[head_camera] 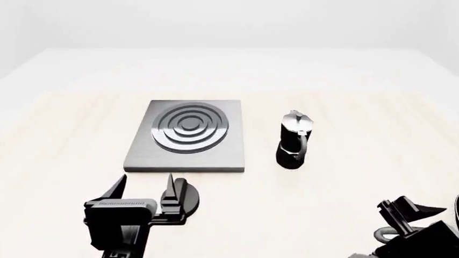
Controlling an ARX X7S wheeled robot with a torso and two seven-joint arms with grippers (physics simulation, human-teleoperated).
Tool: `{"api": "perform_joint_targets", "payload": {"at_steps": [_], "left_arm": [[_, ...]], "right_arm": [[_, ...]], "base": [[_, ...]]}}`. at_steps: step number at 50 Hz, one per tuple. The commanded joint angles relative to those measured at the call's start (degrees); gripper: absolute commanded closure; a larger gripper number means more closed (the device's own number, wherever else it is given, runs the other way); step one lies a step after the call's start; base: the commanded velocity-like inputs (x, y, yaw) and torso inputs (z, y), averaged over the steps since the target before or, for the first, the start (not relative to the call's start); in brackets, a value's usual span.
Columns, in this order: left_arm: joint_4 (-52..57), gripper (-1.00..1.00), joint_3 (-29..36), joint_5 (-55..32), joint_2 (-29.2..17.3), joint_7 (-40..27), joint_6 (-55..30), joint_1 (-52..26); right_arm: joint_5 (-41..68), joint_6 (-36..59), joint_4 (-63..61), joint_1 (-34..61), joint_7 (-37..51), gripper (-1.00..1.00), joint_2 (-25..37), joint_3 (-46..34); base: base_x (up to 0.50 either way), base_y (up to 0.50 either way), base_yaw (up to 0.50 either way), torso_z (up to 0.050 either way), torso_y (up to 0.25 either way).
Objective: Put the frying pan on the stove.
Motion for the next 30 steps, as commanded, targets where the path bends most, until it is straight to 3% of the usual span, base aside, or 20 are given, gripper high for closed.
{"api": "perform_joint_targets", "payload": {"at_steps": [1, 30], "left_arm": [[-0.3, -1.00, 0.5, -0.3, -0.4, -0.4, 0.4, -0.1], [-0.7, -1.00, 1.4, -0.6, -1.1, -1.1, 1.2, 0.2]], "right_arm": [[1.1, -1.4, 3.5, 1.3, 1.7, -1.00, 0.5, 0.0], [7.0, -5.4, 13.7, 8.2, 3.7, -1.00, -0.3, 1.0]], "base": [[0.00, 0.00, 0.00, 0.000, 0.000], [0.00, 0.00, 0.00, 0.000, 0.000]]}}
